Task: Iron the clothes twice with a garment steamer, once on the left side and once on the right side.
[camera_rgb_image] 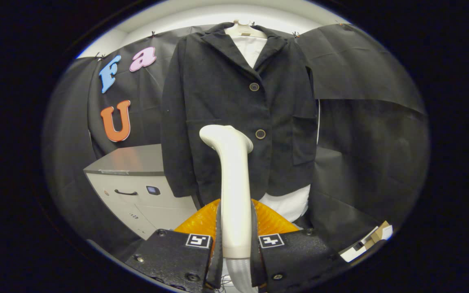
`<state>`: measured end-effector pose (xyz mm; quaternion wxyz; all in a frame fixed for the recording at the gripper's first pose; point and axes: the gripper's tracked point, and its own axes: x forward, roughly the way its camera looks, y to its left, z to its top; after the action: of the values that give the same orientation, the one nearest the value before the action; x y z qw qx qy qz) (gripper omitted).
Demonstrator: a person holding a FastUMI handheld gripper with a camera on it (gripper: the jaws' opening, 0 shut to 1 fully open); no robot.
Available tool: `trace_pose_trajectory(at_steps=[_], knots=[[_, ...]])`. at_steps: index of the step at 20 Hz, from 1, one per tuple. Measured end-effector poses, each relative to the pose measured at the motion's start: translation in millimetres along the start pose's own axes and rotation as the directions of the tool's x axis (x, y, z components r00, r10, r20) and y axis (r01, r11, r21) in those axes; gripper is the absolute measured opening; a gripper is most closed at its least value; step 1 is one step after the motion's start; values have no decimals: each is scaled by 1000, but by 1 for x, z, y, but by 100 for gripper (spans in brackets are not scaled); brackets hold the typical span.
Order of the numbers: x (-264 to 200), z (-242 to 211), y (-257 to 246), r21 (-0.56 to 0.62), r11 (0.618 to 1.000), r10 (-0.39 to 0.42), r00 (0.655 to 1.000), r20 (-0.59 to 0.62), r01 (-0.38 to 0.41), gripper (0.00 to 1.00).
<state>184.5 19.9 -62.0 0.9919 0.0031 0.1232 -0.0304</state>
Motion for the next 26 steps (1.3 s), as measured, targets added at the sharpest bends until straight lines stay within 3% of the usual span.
trace_pose_trajectory(at_steps=[6,11,18,26], knots=[[-6,-24,-3,6,1000,2,998,-60,-2,30],[-24,-6,-9,34,999,25,999,-43,-23,30],[-69,75,-13,78,992,86,990,111,-95,30],[-96,202,-73,125,988,51,950,309,-94,30]])
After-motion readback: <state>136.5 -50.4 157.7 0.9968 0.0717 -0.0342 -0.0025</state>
